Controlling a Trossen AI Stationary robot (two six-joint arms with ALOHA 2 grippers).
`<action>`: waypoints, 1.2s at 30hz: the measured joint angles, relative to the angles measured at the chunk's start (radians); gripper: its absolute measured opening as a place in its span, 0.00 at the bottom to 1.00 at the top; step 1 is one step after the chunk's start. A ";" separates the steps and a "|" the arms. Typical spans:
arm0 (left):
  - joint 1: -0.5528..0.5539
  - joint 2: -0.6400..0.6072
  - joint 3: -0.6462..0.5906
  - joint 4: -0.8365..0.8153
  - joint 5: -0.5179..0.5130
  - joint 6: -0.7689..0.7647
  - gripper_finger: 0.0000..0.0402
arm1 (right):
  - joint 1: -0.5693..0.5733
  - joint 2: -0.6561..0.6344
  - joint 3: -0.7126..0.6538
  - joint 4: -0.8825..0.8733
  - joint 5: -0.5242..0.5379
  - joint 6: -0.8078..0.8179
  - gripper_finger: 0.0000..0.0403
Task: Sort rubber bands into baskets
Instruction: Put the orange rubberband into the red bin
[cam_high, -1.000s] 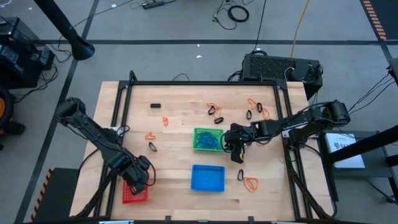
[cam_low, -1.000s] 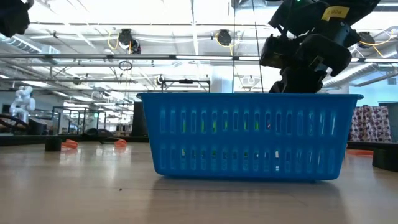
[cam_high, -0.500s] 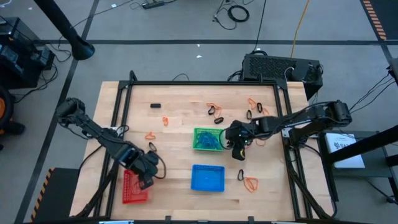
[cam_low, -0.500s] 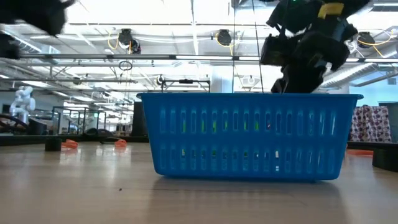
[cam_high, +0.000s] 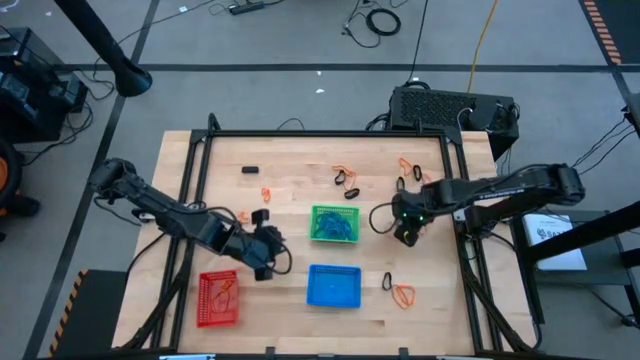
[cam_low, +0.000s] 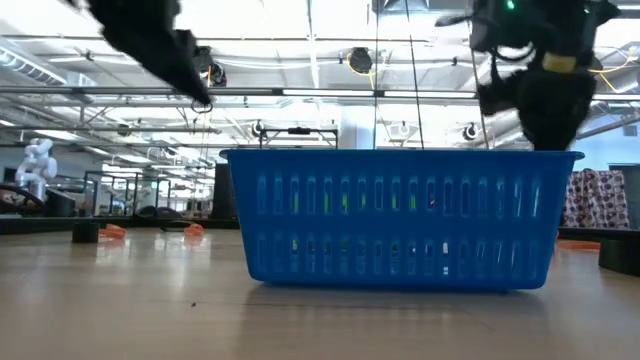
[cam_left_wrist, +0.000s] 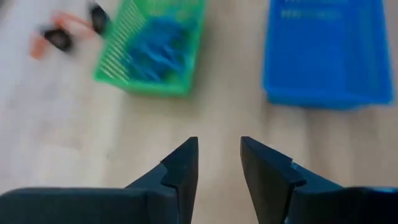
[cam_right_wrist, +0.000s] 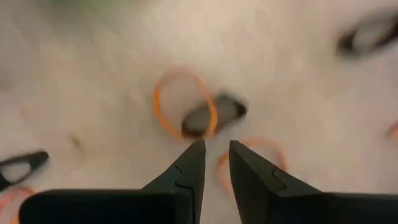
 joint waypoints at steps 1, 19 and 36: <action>0.010 0.000 0.000 0.017 -0.009 0.018 0.32 | 0.010 0.000 -0.019 0.003 -0.032 0.029 0.16; 0.042 0.000 0.000 0.053 0.006 0.077 0.32 | 0.448 0.001 -0.261 0.515 -0.378 0.325 0.16; 0.041 0.000 0.000 0.056 0.007 0.076 0.32 | 0.584 0.139 -0.260 0.634 -0.223 0.276 0.16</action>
